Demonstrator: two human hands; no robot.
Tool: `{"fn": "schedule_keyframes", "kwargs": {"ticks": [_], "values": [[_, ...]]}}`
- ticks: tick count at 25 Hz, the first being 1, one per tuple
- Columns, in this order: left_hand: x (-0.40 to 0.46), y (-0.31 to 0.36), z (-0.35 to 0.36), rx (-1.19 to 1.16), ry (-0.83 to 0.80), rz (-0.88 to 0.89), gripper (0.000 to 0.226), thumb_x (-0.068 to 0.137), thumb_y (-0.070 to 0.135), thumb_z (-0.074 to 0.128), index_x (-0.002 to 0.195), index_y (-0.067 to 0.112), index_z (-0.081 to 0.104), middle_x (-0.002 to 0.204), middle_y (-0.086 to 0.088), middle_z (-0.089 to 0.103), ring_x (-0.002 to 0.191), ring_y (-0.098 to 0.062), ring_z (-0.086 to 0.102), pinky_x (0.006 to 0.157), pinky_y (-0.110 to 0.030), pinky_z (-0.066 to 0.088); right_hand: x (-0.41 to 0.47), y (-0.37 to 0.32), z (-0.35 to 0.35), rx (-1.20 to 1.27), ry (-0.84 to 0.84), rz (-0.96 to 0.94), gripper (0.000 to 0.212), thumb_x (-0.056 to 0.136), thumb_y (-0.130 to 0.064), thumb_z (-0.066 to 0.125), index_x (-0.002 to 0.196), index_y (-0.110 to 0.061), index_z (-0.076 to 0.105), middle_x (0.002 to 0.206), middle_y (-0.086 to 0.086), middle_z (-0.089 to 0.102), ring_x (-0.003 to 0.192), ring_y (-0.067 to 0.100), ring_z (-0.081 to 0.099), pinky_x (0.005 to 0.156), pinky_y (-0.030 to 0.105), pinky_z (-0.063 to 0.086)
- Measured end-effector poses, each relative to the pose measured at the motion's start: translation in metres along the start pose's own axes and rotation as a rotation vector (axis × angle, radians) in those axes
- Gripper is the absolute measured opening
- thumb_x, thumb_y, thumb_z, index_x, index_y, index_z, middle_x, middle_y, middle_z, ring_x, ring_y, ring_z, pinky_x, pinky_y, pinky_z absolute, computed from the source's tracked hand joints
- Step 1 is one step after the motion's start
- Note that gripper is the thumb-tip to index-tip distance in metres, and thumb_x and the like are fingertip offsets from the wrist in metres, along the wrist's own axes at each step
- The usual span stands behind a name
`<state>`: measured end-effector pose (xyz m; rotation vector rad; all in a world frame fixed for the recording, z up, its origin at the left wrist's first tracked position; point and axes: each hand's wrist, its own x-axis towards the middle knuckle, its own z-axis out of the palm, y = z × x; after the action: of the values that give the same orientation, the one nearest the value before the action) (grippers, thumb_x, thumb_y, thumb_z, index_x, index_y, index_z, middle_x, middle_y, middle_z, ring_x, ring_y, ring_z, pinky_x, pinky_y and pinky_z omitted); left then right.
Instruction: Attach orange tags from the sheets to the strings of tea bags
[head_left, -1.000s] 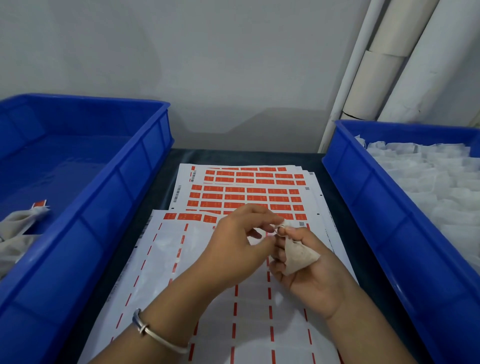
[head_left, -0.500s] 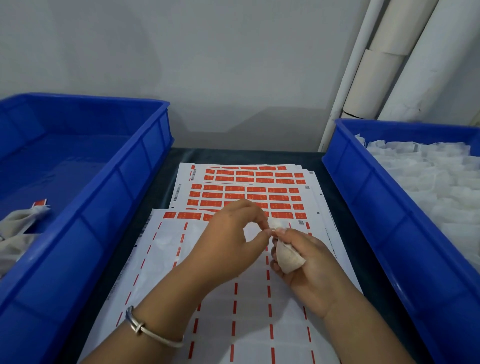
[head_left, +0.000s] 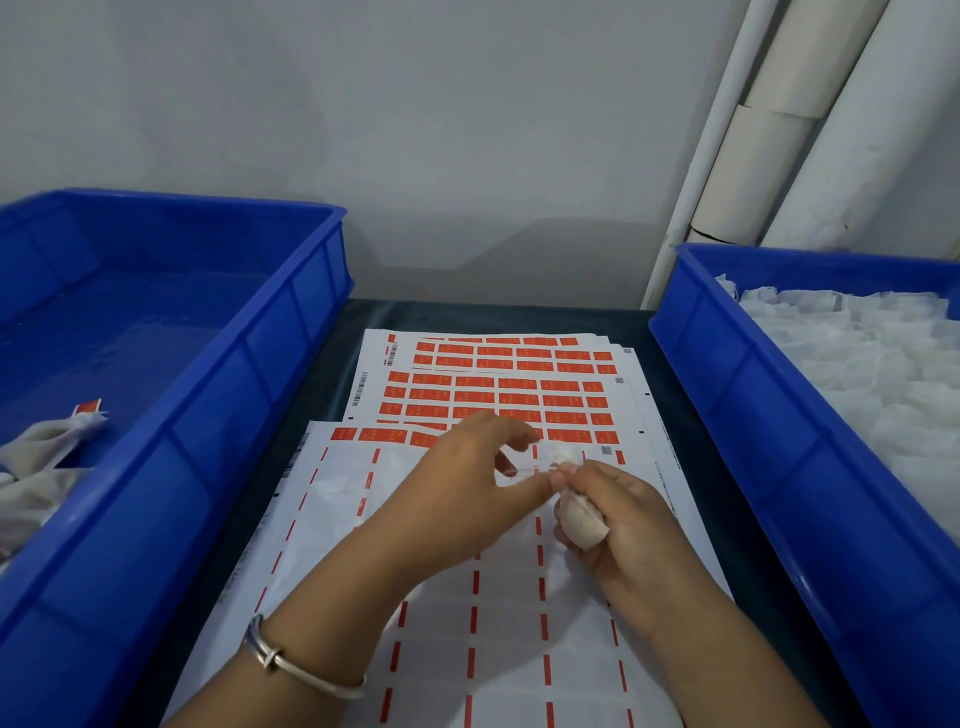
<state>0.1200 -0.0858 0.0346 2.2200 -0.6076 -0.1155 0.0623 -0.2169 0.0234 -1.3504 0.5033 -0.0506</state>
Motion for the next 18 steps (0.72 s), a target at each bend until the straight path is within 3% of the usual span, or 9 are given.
{"fn": "schedule_keyframes", "kwargs": {"ticks": [2, 5, 9, 13, 15, 18], "values": [[0.002, 0.0, 0.002, 0.037, -0.02, 0.015, 0.029, 0.082, 0.046, 0.062, 0.11, 0.038, 0.062, 0.093, 0.027, 0.056, 0.072, 0.008, 0.052, 0.058, -0.003, 0.038, 0.001, 0.002, 0.0, -0.021, -0.005, -0.016, 0.011, 0.089, -0.025, 0.06, 0.083, -0.022, 0.07, 0.08, -0.004, 0.068, 0.086, 0.021, 0.061, 0.074, 0.033, 0.053], [0.004, -0.002, -0.002, 0.067, 0.05, -0.002, 0.02, 0.083, 0.037, 0.064, 0.1, 0.032, 0.071, 0.079, 0.025, 0.062, 0.064, 0.006, 0.054, 0.052, -0.002, 0.033, 0.002, 0.004, 0.0, -0.05, -0.016, -0.016, 0.008, 0.089, -0.024, 0.061, 0.087, -0.023, 0.069, 0.088, -0.002, 0.067, 0.09, 0.023, 0.06, 0.086, 0.04, 0.053], [0.004, -0.004, -0.006, 0.054, 0.08, -0.022, 0.013, 0.083, 0.035, 0.065, 0.093, 0.03, 0.073, 0.065, 0.03, 0.053, 0.064, 0.001, 0.056, 0.053, -0.004, 0.034, 0.004, 0.005, -0.001, -0.076, -0.018, -0.009, 0.016, 0.092, -0.014, 0.055, 0.084, -0.023, 0.066, 0.079, -0.003, 0.066, 0.084, 0.022, 0.06, 0.072, 0.033, 0.052], [0.005, -0.004, -0.015, -0.033, 0.043, -0.089, 0.011, 0.08, 0.036, 0.068, 0.07, 0.039, 0.066, 0.061, 0.03, 0.058, 0.064, 0.007, 0.059, 0.049, -0.002, 0.036, 0.003, 0.002, 0.001, -0.058, -0.012, 0.002, 0.018, 0.092, -0.01, 0.054, 0.089, -0.024, 0.063, 0.088, -0.001, 0.067, 0.082, 0.022, 0.061, 0.061, 0.026, 0.051], [0.007, -0.005, -0.022, -0.141, 0.046, -0.146, 0.018, 0.079, 0.036, 0.069, 0.062, 0.038, 0.064, 0.06, 0.031, 0.061, 0.066, 0.009, 0.06, 0.05, -0.005, 0.038, 0.002, 0.0, -0.001, -0.013, -0.02, 0.017, 0.019, 0.092, -0.008, 0.054, 0.088, -0.023, 0.064, 0.088, 0.001, 0.067, 0.08, 0.021, 0.061, 0.06, 0.027, 0.051], [0.01, -0.008, -0.031, -0.288, 0.146, -0.227, 0.02, 0.077, 0.032, 0.071, 0.058, 0.034, 0.067, 0.06, 0.028, 0.063, 0.068, -0.001, 0.061, 0.054, -0.011, 0.04, 0.002, -0.001, -0.002, 0.015, -0.034, 0.032, 0.018, 0.091, -0.007, 0.053, 0.088, -0.021, 0.064, 0.098, 0.007, 0.066, 0.087, 0.025, 0.061, 0.064, 0.031, 0.051]]}}
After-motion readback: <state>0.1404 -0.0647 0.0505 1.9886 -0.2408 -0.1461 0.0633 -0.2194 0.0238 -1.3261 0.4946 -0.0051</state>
